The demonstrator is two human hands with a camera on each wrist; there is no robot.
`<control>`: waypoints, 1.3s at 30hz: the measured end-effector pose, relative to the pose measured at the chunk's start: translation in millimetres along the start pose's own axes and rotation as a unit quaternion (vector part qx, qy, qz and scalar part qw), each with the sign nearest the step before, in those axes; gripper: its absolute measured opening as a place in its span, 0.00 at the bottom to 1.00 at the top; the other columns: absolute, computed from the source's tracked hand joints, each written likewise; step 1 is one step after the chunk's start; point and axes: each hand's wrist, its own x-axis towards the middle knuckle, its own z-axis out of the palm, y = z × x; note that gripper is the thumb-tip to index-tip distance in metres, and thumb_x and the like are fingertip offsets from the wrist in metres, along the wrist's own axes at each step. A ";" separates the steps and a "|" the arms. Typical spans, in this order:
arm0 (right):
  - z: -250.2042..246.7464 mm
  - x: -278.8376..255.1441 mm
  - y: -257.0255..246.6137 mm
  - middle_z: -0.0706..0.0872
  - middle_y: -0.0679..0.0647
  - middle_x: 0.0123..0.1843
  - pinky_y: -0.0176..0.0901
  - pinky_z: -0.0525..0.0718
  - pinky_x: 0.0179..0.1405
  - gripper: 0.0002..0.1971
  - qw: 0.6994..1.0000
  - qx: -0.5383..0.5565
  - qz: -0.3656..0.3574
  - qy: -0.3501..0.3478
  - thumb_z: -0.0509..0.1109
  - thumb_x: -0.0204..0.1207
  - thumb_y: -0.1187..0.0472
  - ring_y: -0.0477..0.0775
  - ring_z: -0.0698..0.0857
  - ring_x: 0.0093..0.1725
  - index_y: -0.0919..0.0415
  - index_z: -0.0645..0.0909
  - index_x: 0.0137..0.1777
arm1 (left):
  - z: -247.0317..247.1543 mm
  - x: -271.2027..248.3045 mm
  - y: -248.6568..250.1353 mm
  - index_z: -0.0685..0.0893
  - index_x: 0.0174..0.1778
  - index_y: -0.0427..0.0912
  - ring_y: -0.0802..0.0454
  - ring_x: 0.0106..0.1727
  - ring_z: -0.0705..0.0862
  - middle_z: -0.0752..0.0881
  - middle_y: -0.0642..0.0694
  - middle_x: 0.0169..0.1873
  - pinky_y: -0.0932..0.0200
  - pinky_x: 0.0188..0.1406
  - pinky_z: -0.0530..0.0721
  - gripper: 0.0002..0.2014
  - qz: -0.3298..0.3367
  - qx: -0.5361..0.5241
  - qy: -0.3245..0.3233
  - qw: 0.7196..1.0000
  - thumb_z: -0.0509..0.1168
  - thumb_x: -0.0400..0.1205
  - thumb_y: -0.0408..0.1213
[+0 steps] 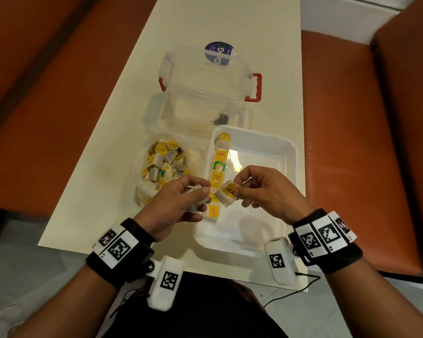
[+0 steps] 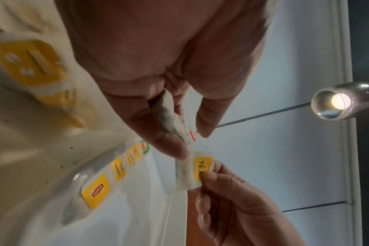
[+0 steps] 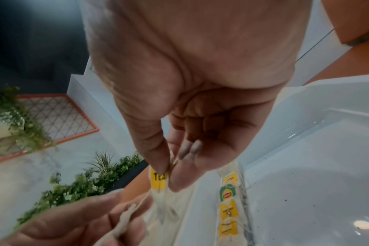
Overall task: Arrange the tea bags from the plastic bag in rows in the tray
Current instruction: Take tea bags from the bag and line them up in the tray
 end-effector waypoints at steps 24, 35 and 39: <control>59.8 48.2 19.6 0.91 0.47 0.33 0.41 0.86 0.47 0.05 0.948 -0.283 0.082 -0.120 0.78 0.71 0.58 0.42 0.89 0.36 0.51 0.83 0.40 | -23.3 -15.4 1.1 0.85 0.58 0.40 0.53 0.37 0.85 0.84 0.39 0.41 0.61 0.32 0.87 0.09 0.006 -0.067 0.006 0.998 0.65 0.84 0.27; 61.9 53.9 17.1 0.91 0.45 0.32 0.44 0.88 0.50 0.07 0.948 -0.277 0.089 -0.126 0.79 0.70 0.58 0.41 0.91 0.35 0.51 0.81 0.40 | -23.4 -12.6 10.1 0.84 0.61 0.40 0.52 0.37 0.85 0.85 0.41 0.40 0.60 0.32 0.88 0.13 0.005 -0.081 0.002 0.997 0.61 0.85 0.25; 62.2 53.4 17.4 0.92 0.46 0.34 0.43 0.86 0.45 0.07 0.945 -0.291 0.084 -0.120 0.78 0.71 0.58 0.44 0.90 0.38 0.51 0.81 0.40 | -25.0 -11.8 11.4 0.84 0.61 0.41 0.52 0.37 0.85 0.86 0.41 0.40 0.60 0.33 0.87 0.14 0.009 -0.085 0.002 0.996 0.59 0.85 0.25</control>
